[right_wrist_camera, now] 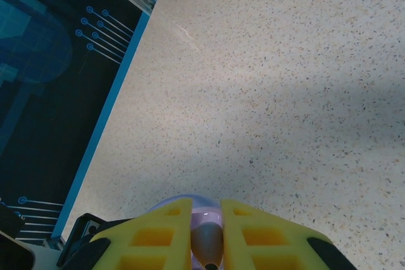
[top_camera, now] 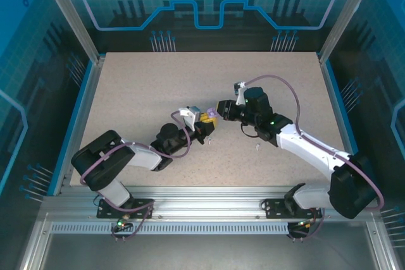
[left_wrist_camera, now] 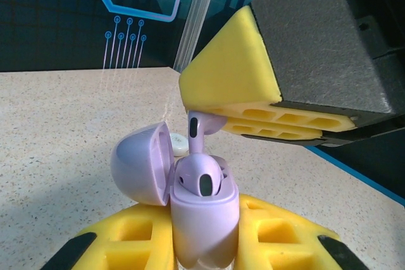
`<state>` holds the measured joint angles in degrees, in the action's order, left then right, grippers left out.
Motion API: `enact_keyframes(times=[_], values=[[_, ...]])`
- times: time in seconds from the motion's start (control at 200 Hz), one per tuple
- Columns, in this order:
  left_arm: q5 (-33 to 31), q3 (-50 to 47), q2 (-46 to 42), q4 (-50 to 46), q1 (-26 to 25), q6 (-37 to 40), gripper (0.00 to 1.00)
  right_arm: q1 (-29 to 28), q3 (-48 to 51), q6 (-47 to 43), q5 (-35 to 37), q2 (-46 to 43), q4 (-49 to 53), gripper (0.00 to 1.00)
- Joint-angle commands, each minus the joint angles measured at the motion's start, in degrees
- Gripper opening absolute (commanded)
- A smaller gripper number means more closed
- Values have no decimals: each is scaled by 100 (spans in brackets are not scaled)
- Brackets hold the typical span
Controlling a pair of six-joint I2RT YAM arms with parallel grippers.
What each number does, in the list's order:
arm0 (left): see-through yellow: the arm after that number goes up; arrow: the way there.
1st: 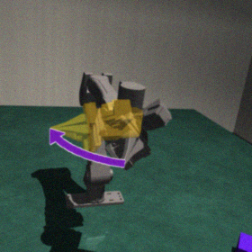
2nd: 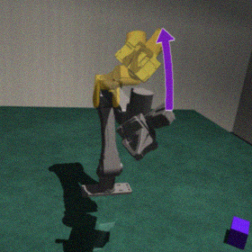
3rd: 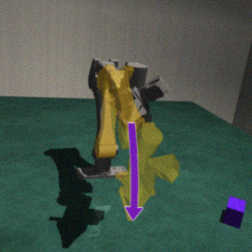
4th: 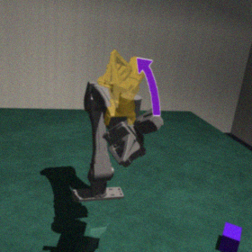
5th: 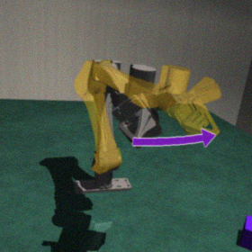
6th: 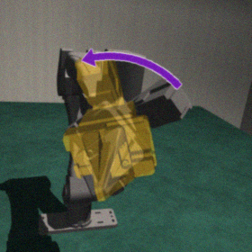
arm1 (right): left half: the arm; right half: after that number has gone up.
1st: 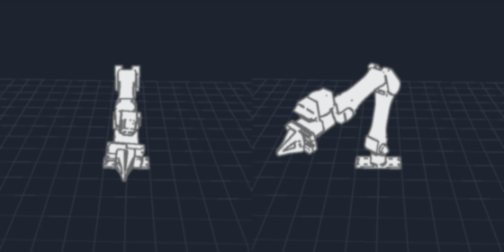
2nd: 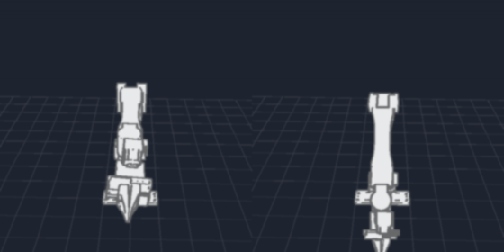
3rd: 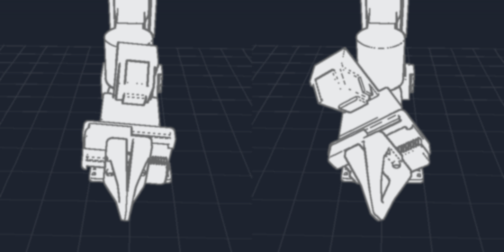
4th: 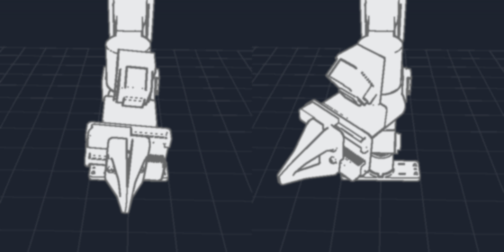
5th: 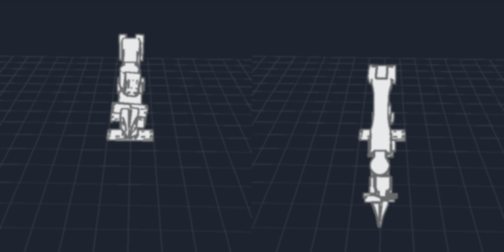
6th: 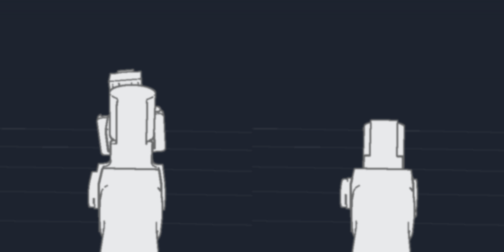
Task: Insert the wireless bluetooth earbuds into the charging case
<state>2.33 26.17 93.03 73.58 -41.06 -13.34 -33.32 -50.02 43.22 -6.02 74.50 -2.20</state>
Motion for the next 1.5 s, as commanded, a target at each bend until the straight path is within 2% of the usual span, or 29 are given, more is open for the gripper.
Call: enact_keyframes(times=[0.0,0.53,1.496], values=[[-27,270,-301,658,32,150,22,-35,212,-193,-188,-48,448,17],[334,362,-381,658,32,226,22,160,298,-552,-605,-148,313,17],[268,460,-374,657,36,297,22,226,511,-684,-856,-336,88,17]])
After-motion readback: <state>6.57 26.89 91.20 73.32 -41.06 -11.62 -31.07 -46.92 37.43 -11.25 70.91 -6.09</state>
